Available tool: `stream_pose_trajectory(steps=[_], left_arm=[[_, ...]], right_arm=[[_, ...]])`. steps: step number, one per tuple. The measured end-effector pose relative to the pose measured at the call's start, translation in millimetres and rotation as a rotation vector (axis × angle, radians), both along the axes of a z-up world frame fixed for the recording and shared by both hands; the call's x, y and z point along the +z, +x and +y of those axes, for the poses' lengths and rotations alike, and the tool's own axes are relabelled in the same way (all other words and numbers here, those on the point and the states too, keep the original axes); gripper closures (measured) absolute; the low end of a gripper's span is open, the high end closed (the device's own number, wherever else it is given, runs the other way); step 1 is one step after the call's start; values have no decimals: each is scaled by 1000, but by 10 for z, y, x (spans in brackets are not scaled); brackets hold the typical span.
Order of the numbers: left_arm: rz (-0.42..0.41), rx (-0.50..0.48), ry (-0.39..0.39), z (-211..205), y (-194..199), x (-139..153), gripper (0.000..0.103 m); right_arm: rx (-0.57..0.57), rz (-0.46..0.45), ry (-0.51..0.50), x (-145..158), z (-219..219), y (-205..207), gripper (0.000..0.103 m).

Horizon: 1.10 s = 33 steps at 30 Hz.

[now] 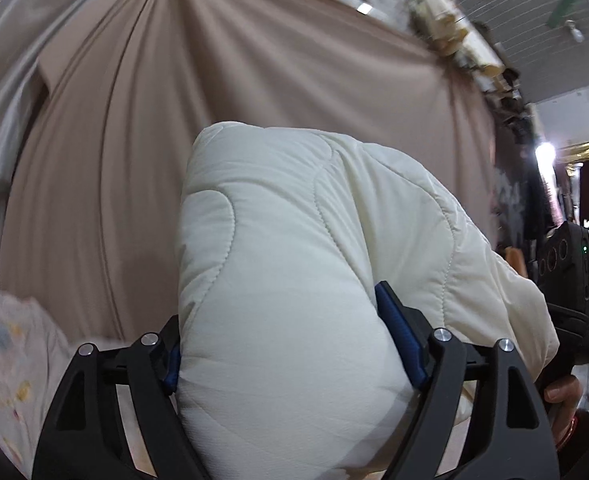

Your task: Fold large clothes

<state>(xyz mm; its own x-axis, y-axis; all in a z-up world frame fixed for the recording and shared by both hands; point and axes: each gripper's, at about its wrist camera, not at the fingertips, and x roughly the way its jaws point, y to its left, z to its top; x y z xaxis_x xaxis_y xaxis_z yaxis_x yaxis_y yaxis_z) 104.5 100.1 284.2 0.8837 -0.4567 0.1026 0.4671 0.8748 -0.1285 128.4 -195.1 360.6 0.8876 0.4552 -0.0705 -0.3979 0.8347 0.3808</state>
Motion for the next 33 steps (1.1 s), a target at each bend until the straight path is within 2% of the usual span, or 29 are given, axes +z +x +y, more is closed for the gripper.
stream_pose_trajectory(steps=[2,6,9,12,13,15,17,19,20,22,25,29,31,33], left_arm=[[84,12,0,21,362,-280,26],[270,41,50,-51,1065,-1101,26],[429,49,97,-125,1460,-1740,27],[575,39,140,-101,1652,-2265,24],[553,43,150,-83,1613,-2382,18],[542,29,178,-77,1551,-2465,15],[560,16,175,-42,1539,-2423,13],[575,12,167,29,1501,-2405,13],[581,14,162,95,1482,-2386,13],[575,34,152,189,1325,-2253,13],[533,73,145,284,1085,-1977,9],[528,168,145,255,903,-1563,7],[572,198,137,195,897,-1486,7],[617,194,120,142,920,-1513,7]], right_arm=[[6,93,14,-400,30,395,85],[20,289,43,-1382,53,1035,85],[28,439,48,-2173,57,1343,85],[37,572,38,-2874,54,1478,85],[42,586,48,-3041,36,1470,81],[76,612,127,-3246,-65,1435,78],[96,645,180,-3261,-151,1413,75],[80,654,155,-3232,-182,1315,71],[51,651,126,-3186,-198,1219,65],[-14,621,84,-3026,-236,1013,60],[-132,524,5,-2631,-270,665,60],[-80,395,-96,-2104,82,434,65],[-65,381,-193,-1974,388,488,65],[-109,371,-282,-2035,615,519,65]])
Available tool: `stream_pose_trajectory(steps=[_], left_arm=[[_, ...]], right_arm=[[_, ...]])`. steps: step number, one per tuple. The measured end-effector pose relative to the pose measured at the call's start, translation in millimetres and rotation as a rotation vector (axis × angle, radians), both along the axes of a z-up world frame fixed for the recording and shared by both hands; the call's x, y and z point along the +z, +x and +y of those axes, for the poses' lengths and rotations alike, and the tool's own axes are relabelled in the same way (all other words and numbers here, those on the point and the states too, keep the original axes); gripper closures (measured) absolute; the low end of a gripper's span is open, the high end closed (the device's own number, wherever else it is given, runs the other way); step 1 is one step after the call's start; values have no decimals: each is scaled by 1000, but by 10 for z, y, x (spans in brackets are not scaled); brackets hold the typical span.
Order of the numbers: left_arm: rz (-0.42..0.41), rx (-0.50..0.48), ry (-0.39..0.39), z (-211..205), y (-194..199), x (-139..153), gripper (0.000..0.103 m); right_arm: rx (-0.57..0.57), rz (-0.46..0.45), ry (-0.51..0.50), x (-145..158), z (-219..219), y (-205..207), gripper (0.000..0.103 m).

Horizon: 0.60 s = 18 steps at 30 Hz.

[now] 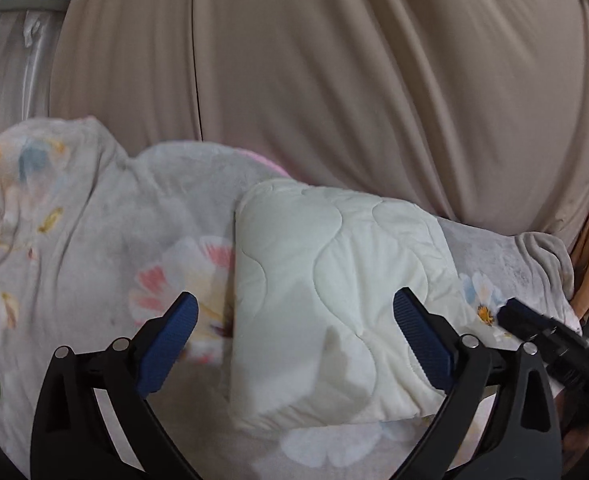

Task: Fold large clothes
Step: 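Lower the folded bundle onto the blanket and open both grippers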

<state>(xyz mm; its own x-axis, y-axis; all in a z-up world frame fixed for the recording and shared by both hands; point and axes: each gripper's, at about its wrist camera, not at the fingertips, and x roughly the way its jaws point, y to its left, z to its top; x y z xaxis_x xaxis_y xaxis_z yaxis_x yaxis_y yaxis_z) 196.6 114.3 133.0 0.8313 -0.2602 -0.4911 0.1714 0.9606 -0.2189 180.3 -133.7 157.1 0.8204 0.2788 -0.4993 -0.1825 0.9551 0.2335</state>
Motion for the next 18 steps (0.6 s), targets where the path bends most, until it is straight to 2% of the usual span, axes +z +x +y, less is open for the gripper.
stream_pose_trajectory(steps=[1,2,3,7,9,12,16,18], left_arm=[[11,2,-3,-19,11,-50,7],[18,7,1,-41,19,-98,7],[29,17,19,-76,41,-163,7],[74,53,85,-124,180,-436,7],[98,41,73,-101,256,-566,6],[110,27,58,-93,297,-676,5],[70,41,135,-176,284,-741,5],[68,49,138,-173,297,-773,5]], right_arm=[[-8,8,-27,-49,37,43,68],[-15,32,-44,-136,54,111,78],[-26,63,-48,-228,40,202,84],[-77,167,-34,-593,-165,458,85],[-92,199,-19,-784,-266,545,85],[-84,214,-2,-955,-331,653,82],[-84,201,-13,-1025,-307,692,80],[-82,199,-11,-1016,-311,700,80]])
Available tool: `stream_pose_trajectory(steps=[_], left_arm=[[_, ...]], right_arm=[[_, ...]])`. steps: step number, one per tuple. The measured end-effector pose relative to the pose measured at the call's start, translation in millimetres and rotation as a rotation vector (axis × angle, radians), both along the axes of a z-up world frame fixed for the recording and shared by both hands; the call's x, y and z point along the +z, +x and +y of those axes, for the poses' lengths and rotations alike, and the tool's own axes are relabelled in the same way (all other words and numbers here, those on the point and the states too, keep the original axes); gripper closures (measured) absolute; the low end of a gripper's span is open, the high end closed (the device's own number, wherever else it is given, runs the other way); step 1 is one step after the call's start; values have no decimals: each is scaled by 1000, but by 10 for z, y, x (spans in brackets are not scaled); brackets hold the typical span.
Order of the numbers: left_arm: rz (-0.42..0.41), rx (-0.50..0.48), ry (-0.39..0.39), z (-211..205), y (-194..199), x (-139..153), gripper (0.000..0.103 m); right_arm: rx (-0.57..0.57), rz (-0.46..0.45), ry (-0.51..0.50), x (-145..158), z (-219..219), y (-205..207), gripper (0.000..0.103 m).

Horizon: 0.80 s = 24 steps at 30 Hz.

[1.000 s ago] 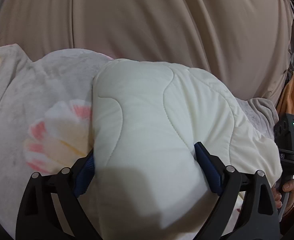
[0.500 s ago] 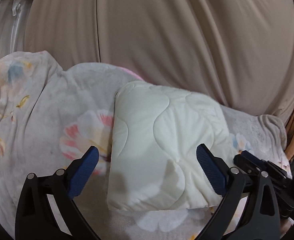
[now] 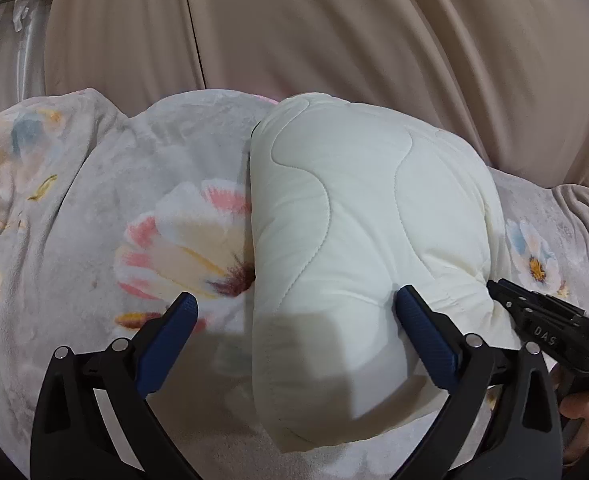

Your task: Fold large clothes

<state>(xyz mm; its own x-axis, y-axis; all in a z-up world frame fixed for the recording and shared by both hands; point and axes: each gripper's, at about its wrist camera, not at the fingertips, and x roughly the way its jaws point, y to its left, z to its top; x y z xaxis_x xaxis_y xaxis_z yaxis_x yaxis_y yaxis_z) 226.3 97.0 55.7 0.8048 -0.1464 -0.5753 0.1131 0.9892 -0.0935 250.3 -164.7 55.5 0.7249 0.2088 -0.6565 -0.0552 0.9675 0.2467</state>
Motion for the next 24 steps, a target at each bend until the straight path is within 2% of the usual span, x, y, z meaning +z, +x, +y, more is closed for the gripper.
stream_pose_trajectory(steps=[4,8,11,14,18,24], left_arm=[[-19,35,25,-14,-137,69,6],[-70,23,94,-133,-478,208,6],[-83,15,107,-198,-730,214,5],[-75,4,121,-283,-981,136,5],[-55,-7,159,-410,-1252,-61,5],[-1,2,174,-523,-1454,-358,5]], right_arm=[[-41,-30,101,187,-113,-212,68],[-63,-69,69,492,-75,-581,53],[-55,-64,33,577,-23,-867,42],[-40,-28,-17,489,86,-1200,38],[-53,12,-104,219,217,-1635,37],[-60,44,-165,-49,332,-1917,32]])
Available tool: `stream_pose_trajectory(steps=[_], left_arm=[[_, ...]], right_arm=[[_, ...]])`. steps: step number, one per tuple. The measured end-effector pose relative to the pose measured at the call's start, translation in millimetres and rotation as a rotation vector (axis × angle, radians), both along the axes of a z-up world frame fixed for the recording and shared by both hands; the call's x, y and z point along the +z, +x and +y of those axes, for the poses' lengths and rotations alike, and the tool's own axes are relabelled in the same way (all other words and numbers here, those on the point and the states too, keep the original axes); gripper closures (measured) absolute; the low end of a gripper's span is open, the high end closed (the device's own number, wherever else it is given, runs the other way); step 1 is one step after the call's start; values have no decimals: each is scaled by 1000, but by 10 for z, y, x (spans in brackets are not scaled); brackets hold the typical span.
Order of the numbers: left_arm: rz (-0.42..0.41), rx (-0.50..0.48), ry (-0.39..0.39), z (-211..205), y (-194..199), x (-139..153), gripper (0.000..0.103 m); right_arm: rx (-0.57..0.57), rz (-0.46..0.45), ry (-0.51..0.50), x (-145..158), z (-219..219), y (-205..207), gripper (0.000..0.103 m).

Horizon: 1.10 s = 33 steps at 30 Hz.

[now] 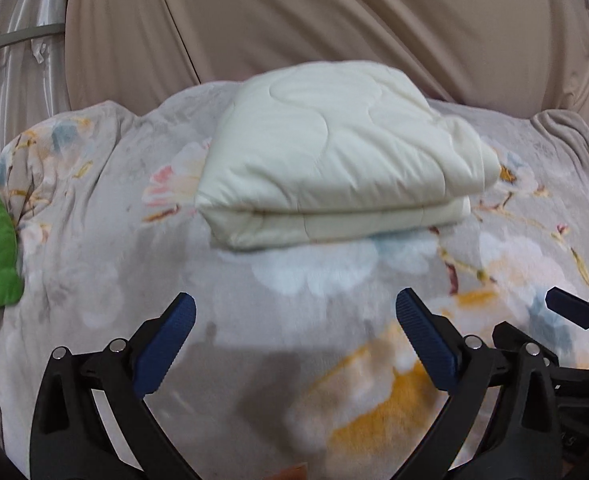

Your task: Fold large clothes

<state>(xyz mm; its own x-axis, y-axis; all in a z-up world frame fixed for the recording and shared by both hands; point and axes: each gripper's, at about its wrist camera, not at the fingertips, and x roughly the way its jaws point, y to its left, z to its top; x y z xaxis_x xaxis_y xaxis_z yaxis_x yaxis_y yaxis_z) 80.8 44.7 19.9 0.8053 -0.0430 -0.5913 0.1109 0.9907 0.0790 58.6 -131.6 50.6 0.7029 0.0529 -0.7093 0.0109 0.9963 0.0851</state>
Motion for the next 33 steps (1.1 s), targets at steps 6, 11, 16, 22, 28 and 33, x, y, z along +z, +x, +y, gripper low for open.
stream_pose_trajectory(steps=[6,11,16,22,28,33], left_arm=[[1,39,19,-9,-32,-72,5],[37,65,18,28,32,-131,5],[126,75,10,67,157,-248,5],[162,33,49,-28,194,-311,5],[171,26,71,-71,204,-324,5],[139,35,79,-79,149,-292,5]], right_arm=[[1,-4,-67,-46,106,2,26],[-22,18,-63,-86,75,35,25],[-41,78,-1,-169,-23,112,25],[-35,105,14,-206,-24,155,22],[-33,114,12,-212,-5,158,19],[-42,87,1,-184,-28,141,20]])
